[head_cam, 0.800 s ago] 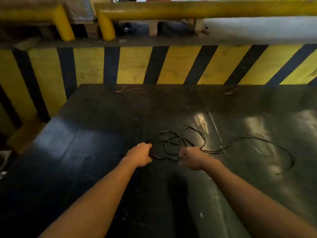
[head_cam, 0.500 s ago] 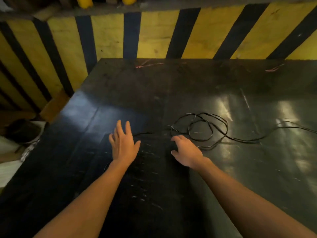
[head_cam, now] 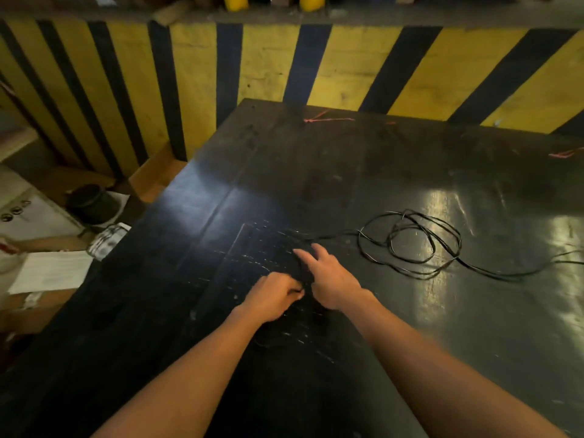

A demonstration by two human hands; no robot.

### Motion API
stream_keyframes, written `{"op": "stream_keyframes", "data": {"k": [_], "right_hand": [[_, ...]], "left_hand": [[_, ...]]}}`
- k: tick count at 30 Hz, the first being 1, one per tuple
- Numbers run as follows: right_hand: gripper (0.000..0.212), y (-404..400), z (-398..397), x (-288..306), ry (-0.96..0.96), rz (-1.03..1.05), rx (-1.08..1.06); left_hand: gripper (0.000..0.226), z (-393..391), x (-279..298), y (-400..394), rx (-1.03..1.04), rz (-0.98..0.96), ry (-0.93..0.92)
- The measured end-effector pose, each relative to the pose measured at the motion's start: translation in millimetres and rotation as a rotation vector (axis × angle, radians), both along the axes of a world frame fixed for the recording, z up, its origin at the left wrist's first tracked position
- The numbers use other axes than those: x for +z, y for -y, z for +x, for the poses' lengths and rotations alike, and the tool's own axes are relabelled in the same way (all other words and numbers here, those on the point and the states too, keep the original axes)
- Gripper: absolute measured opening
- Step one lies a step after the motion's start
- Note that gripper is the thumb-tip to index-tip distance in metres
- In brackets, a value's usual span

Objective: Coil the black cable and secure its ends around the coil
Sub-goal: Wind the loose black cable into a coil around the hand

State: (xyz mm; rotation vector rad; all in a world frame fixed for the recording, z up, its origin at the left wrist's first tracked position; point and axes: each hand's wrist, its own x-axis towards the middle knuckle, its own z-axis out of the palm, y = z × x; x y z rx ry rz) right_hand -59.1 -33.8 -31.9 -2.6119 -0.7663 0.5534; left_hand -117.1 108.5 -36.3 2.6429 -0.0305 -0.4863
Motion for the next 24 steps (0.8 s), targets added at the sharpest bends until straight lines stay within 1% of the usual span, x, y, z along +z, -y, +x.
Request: {"op": "stream_keyframes", "data": {"k": [1,3,4,5,6,7,8,9,10,11,13,14,15,17,19,21,22,24], "right_hand": [[0.067,5.2,1.8,6.5,0.066,-0.030,0.045],[0.034,21.5,8.9,25.7,0.124,-0.059,0.123],[0.026,32.2,12.6,37.3,0.126,-0.048,0.138],[0.027,43.8,16.8,50.4,0.129,-0.023,0.122],[0.035,54.7,19.8,65.5,0.146,0.020,0.073],[0.048,64.6,21.1,80.4,0.177,0.067,0.016],[0.059,72.5,20.1,94.5,0.223,0.113,-0.014],[0.065,77.1,17.3,107.8,0.275,0.132,0.002],[0.065,79.9,12.9,120.4,0.319,0.105,0.044],[0.058,83.0,7.4,131.9,0.355,0.052,0.094],[0.035,92.4,-2.1,150.9,0.398,-0.064,0.171],[0.028,100.3,-5.2,159.9,0.404,-0.089,0.186],[0.026,109.3,-7.7,168.8,0.398,-0.085,0.167],[0.027,130.4,-9.6,188.1,0.404,-0.026,0.050],[0.026,154.8,-8.7,207.8,0.484,0.040,-0.077],[0.025,178.4,-9.3,224.2,0.552,0.054,-0.172],[0.024,188.5,-10.8,231.0,0.562,0.041,-0.205],[0.023,201.8,-15.5,240.2,0.558,0.005,-0.258]], "left_hand": [[0.012,3.7,12.1,3.3,-0.062,0.015,0.024],[0.014,11.5,39.4,6.1,-0.136,0.030,0.097],[0.015,14.1,53.2,6.1,-0.169,0.048,0.137],[0.016,15.7,66.8,6.2,-0.211,0.071,0.172],[0.017,16.9,79.0,7.2,-0.258,0.088,0.192],[0.018,17.4,90.8,10.7,-0.305,0.092,0.193],[0.020,17.5,102.4,16.6,-0.341,0.083,0.188],[0.021,17.3,114.2,24.2,-0.366,0.075,0.191],[0.022,17.2,126.3,32.2,-0.386,0.069,0.206],[0.023,16.8,138.3,39.7,-0.406,0.067,0.225],[0.024,15.2,162.4,50.7,-0.435,0.058,0.274],[0.025,13.6,173.9,53.3,-0.433,0.044,0.308],[0.024,11.3,184.2,54.1,-0.418,0.033,0.345],[0.021,7.6,200.1,49.8,-0.355,0.058,0.397],[0.018,3.5,212.1,40.6,-0.264,0.072,0.406],[0.012,-1.4,221.9,31.1,-0.156,-0.063,0.389],[0.009,-4.5,227.5,28.8,-0.092,-0.179,0.376],[0.014,-11.9,239.0,30.8,0.045,-0.481,0.316]]}}
